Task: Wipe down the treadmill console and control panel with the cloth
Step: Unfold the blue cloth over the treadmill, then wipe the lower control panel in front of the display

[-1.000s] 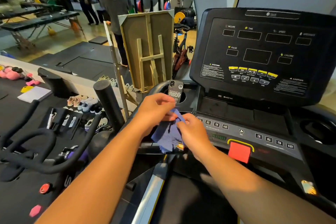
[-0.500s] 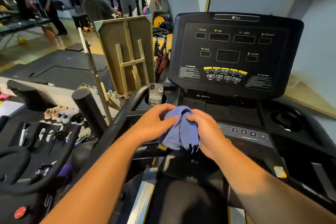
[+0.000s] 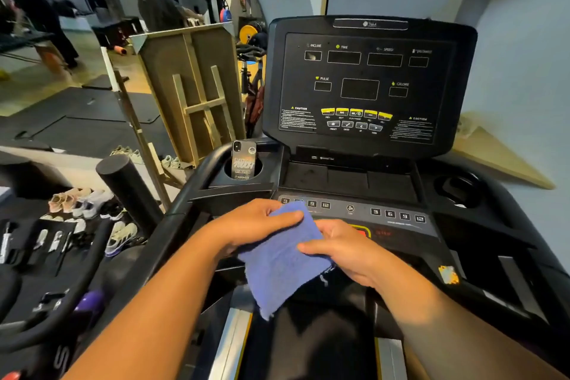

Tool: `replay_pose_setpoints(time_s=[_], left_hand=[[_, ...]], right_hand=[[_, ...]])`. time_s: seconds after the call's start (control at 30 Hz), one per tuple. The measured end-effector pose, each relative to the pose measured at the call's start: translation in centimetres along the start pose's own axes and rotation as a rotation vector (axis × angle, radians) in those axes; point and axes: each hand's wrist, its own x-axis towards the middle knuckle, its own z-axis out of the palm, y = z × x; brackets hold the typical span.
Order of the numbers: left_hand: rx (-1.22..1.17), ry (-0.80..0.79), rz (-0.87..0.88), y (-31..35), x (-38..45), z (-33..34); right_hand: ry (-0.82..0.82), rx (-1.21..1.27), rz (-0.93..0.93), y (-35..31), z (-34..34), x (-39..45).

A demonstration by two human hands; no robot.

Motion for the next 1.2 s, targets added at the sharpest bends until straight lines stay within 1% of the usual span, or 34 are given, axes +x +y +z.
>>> replay_pose_setpoints(time_s=[0.07,0.1,0.13,0.2,0.3,0.37,0.43,0.5,0.57,0.63,0.67,0.7,0.73,0.77,0.83,0.87,0.93,0.97,1.0,1.07,1.2], left_hand=[[-0.061,-0.211,-0.048,-0.7,-0.2,0.0],[-0.099,-0.280,-0.065,-1.1,-0.3,0.3],[-0.150,-0.322,-0.079,-1.5,-0.2,0.8],[-0.251,-0.328,-0.091,-2.6,0.1,1.9],[-0.395,-0.199,-0.102,-3.6,0.0,2.9],[-0.478,-0.089,-0.104,-3.7,-0.3,2.7],[-0.526,0.059,-0.096,-3.3,-0.5,1.8],[-0.582,0.227,-0.083,-2.5,-0.5,0.6],[-0.582,0.419,-0.037,-1.3,-0.2,-0.6],[-0.461,0.648,0.017,-0.3,0.8,-1.1],[-0.329,0.748,0.042,0.2,1.5,-1.1],[-0.170,0.807,0.056,0.6,2.2,-0.9],[-0.016,0.819,0.087,0.9,3.0,-0.4],[0.111,0.781,0.144,1.0,3.7,0.4],[0.310,0.604,0.265,-0.4,5.3,2.4],[0.415,0.502,0.265,-1.8,6.2,3.6],[0.680,0.406,0.235,-5.1,7.4,6.0],[0.779,0.377,0.210,-6.2,7.4,6.8],[0.827,0.365,0.189,-6.9,7.3,7.4],[0.860,0.376,0.190,-7.1,6.7,8.0],[0.926,0.434,0.196,-8.8,5.4,8.9]], right_hand=[[0.009,-0.097,0.005,-0.5,-0.3,-0.5],[0.014,-0.166,0.001,-0.8,-0.4,-0.8],[0.015,-0.239,-0.008,-1.1,-0.5,-1.0],[0.022,-0.332,-0.027,-1.3,-0.8,-1.3],[0.134,-0.338,-0.050,-0.6,-0.9,-1.1],[0.218,-0.273,-0.075,0.1,-1.4,-0.8],[0.265,-0.190,-0.074,0.6,-2.2,-0.8],[0.322,-0.157,-0.074,1.0,-3.2,-1.1],[0.415,-0.148,-0.083,1.6,-4.3,-1.5],[0.502,-0.200,-0.083,2.4,-5.5,-1.8],[0.535,-0.235,-0.082,2.9,-6.1,-2.0],[0.583,-0.281,-0.086,3.4,-6.7,-2.2],[0.655,-0.336,-0.093,3.9,-7.4,-2.3],[0.748,-0.399,-0.102,4.3,-8.0,-2.6],[0.952,-0.494,-0.121,4.9,-9.5,-3.4],[1.034,-0.521,-0.139,5.3,-10.4,-3.9],[1.128,-0.573,-0.162,6.6,-12.5,-4.6],[1.134,-0.601,-0.132,7.4,-13.3,-4.8],[1.121,-0.611,-0.080,8.1,-14.1,-5.1],[1.088,-0.573,0.039,9.3,-15.1,-5.4],[1.034,-0.466,0.128,11.5,-16.0,-6.4]])
